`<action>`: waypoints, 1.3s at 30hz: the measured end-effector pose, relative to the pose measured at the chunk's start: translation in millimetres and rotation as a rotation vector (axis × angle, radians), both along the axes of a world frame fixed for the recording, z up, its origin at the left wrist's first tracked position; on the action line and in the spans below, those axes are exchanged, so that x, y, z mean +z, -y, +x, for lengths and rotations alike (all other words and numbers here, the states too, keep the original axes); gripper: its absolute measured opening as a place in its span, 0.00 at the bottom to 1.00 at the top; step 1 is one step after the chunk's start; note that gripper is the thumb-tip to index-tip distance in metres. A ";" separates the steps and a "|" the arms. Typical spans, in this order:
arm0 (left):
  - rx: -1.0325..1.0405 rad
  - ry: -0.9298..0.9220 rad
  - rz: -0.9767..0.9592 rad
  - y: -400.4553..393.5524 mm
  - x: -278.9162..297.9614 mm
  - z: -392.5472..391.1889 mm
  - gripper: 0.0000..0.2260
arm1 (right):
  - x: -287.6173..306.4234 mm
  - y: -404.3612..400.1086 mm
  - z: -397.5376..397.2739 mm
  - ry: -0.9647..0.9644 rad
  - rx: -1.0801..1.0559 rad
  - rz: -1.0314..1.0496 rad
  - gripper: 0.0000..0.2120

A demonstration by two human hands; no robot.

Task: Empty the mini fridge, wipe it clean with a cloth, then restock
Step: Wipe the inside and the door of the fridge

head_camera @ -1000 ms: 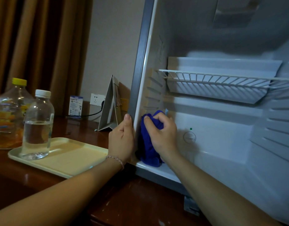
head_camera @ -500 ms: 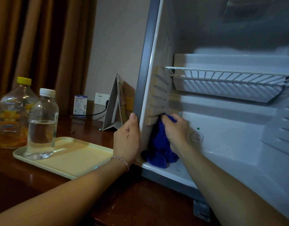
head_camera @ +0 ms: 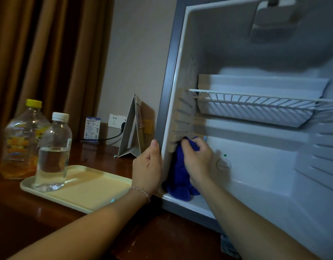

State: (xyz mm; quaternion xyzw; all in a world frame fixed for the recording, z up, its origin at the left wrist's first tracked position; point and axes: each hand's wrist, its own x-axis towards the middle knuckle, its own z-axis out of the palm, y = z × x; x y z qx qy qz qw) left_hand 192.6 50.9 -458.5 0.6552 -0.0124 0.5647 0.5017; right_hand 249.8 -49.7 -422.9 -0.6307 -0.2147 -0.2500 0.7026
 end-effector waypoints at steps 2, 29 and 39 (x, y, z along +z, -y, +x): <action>-0.021 -0.012 -0.010 -0.8 0.3 -2.4 0.25 | 6.5 -1.6 -14.6 0.090 -0.014 0.000 0.13; -0.191 -0.027 0.050 -7.1 78.3 -1.0 0.20 | 63.7 -32.9 -24.6 0.599 -0.393 -0.025 0.18; -0.304 -0.046 0.125 -13.8 183.1 -14.1 0.24 | 167.6 -39.6 -30.3 0.716 -0.429 -0.033 0.16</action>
